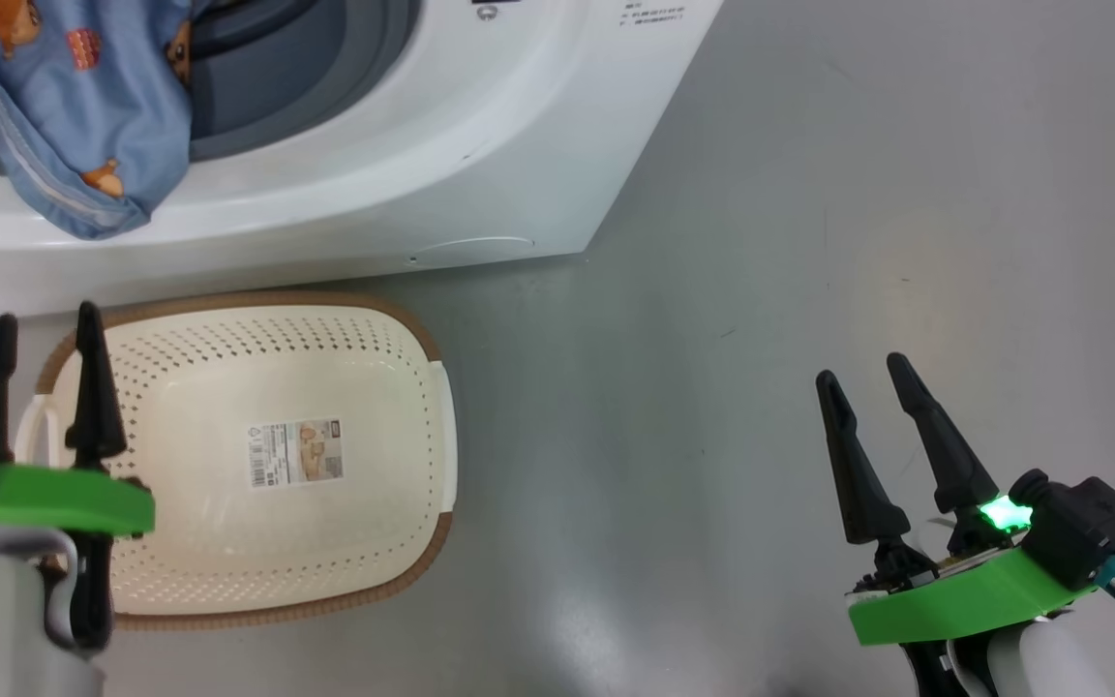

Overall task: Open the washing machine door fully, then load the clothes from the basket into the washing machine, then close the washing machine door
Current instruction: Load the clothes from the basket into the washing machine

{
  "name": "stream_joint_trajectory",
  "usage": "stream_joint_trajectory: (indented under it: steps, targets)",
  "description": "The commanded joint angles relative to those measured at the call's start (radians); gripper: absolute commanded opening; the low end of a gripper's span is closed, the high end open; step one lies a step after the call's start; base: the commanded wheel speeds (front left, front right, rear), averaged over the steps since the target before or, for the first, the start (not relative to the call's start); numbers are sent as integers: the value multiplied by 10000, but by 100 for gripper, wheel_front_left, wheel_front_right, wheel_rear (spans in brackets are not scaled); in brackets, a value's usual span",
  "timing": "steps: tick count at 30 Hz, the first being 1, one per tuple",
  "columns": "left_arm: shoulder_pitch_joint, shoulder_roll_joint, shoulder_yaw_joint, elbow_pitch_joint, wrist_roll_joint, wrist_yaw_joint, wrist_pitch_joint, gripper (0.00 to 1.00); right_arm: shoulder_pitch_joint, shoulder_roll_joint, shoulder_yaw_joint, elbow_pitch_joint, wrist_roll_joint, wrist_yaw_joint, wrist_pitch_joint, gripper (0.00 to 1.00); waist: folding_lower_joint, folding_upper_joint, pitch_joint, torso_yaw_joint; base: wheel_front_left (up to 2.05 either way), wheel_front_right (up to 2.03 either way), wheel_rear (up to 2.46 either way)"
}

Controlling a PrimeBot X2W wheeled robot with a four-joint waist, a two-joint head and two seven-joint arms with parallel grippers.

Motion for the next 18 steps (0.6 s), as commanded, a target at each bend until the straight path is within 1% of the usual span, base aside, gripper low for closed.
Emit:
stream_joint_trajectory:
  steps: [1,7,11,18]
  targets:
    - [-257,407,211,17,-33,-29,-40,100,-46,-35,268,-209,-7,16,-48,100,0,0,59,-37,0,0,0]
    - [-1520,575,-368,1558,136,-29,-40,100,-210,75,435,-193,-25,16,-48,100,0,0,273,-262,0,0,0]
    - [-2034,638,-514,2113,180,-29,-40,100,-223,124,458,-205,-23,16,-48,100,0,0,350,-406,0,0,0]
    - [-2921,919,-775,2987,317,-29,-40,100,-254,200,500,-222,-43,16,-48,100,0,0,528,-579,0,0,0]
